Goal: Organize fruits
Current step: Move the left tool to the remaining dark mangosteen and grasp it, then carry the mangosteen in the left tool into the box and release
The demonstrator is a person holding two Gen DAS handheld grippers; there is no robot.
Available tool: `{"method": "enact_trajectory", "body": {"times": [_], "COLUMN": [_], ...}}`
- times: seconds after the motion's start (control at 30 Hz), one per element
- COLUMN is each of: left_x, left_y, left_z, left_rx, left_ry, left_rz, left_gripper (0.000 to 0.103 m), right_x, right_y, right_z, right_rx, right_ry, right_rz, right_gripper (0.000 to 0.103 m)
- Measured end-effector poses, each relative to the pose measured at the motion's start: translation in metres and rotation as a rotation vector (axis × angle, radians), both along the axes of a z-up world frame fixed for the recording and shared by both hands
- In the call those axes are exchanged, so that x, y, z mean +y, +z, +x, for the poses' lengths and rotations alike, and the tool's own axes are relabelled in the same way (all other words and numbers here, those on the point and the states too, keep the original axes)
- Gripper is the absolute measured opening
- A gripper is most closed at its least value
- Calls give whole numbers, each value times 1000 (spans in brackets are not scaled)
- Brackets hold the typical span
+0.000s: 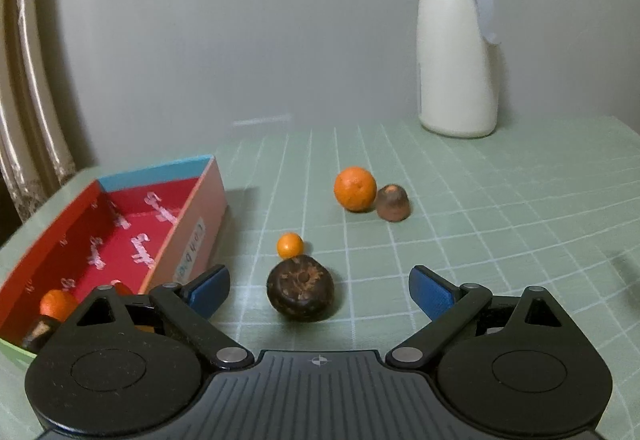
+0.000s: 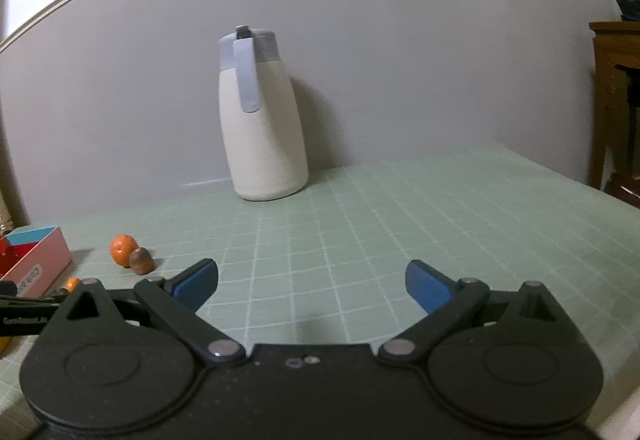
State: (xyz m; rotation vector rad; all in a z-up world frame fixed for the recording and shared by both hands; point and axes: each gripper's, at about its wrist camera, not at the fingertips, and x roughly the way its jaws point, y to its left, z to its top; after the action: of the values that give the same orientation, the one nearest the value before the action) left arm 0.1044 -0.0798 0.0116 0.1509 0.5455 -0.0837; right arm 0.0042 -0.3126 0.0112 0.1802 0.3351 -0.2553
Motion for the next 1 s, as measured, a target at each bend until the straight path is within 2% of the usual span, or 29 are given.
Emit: {"method": "enact_trajectory", "body": {"times": [0.27,0.3,0.33,0.37,0.4,1.0], "left_x": [-1,-1,-1,-1,-1,4], "left_y": [-12,-12,-13,-14,-15,-17], "left_z": [14,15,16,17,19,23], "left_rx": [39,44,47,57,70,88], "left_ry": [-2,-4,-6,-11,-10,-13], "left_rz": [-15,-18,-21,-21,-16,-57], "left_gripper": [96,94,88,76,73,48], "right_x": [0,1,1,2,2,6], "right_y": [-1,-1,-1,-1,-1,-3], "right_z": [-2,-2,-1,-2,-2,2], "right_rx": [6,7,7,7,9,22], "right_ry": [3,6,8,10,13,42], "right_rz": [3,3,3,2,1,5], "right_gripper": [100,100,100,100,100,100]}}
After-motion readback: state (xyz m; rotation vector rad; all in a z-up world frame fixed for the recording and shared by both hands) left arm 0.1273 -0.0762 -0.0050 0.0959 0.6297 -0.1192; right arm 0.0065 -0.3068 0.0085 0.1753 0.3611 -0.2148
